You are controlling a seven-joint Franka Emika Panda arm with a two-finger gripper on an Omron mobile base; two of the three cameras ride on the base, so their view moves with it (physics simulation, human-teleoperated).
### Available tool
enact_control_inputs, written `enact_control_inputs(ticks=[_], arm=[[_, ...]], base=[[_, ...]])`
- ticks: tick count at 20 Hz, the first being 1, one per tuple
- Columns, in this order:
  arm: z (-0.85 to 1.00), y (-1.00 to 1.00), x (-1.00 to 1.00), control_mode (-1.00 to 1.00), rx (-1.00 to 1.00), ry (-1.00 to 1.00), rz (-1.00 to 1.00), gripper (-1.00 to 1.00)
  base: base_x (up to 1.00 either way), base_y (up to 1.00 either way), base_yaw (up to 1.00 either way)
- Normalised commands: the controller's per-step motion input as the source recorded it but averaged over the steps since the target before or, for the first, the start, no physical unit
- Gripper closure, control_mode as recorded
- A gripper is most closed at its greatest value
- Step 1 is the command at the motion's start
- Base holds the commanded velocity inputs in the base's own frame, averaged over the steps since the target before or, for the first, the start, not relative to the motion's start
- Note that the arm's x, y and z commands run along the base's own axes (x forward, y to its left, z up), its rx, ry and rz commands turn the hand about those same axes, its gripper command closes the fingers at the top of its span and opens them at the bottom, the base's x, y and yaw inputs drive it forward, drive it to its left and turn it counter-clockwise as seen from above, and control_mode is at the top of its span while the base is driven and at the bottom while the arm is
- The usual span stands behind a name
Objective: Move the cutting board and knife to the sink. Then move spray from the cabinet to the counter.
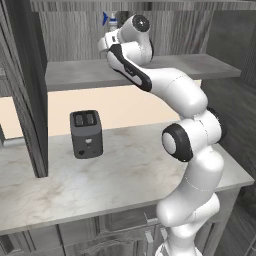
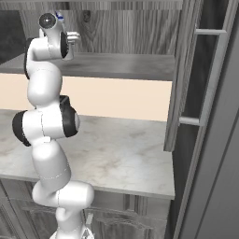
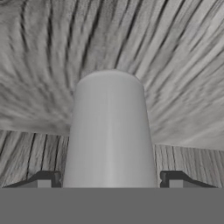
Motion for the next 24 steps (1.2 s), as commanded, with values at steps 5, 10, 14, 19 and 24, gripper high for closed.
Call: enact_control_inputs(ticks=[5, 10, 14, 19, 24], arm=[[0.00, 0.00, 0.00, -1.00, 0.00, 0.00, 0.00, 1.00], [0.00, 0.00, 0.00, -1.00, 0.00, 0.00, 0.00, 1.00], [0.00, 0.00, 0.00, -1.00, 0.00, 0.00, 0.00, 1.00], [0.13, 0.00, 0.00, -1.00, 0.00, 0.00, 0.00, 1.00], [0.12, -0.03, -0.11, -1.00, 0.00, 0.00, 0.00, 1.00]], base=[[0.00, 0.00, 0.00], [0.00, 0.00, 0.00], [0.00, 0.00, 0.00], [0.00, 0.00, 0.00], [0.00, 0.00, 0.00]])
